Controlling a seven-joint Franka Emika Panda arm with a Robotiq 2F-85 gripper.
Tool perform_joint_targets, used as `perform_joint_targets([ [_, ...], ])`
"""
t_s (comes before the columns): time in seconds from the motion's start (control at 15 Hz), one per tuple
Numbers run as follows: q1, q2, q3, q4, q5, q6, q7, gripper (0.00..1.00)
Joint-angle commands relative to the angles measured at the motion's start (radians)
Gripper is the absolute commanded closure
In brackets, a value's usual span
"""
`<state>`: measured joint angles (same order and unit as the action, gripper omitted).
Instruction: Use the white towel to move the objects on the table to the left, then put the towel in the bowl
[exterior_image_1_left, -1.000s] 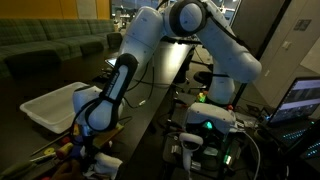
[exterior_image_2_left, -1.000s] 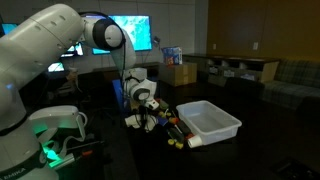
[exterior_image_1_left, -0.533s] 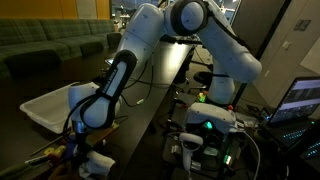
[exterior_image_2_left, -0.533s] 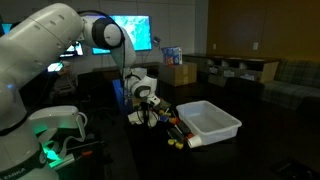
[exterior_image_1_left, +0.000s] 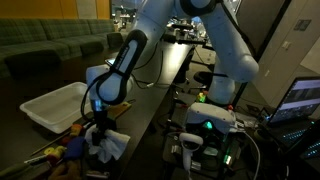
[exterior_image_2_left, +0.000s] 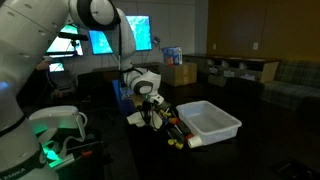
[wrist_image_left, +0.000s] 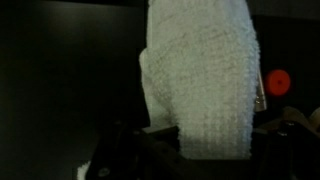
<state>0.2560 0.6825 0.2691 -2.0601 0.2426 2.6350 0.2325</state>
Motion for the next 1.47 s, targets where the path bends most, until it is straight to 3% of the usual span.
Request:
perform_joint_targets([
  [0.0,-0.119,-0.188,0.019,-0.208,0.026,-0.042,-0.136,0.91],
  [0.2,-0.173,-0.260,-0.036,-0.283,0.000,-0.073,-0.192,0.91],
  [0.6,-0.164,-0.229,-0.286,-0.268,-0.225,0.030,-0.119,0.92],
  [0.87,-0.195,-0.145,-0.359,-0.189,-0.247,0.149,-0.102,0.91],
  [1.4,-0.164,0.096,-0.436,0.029,-0.225,0.292,-0.011,0.91],
])
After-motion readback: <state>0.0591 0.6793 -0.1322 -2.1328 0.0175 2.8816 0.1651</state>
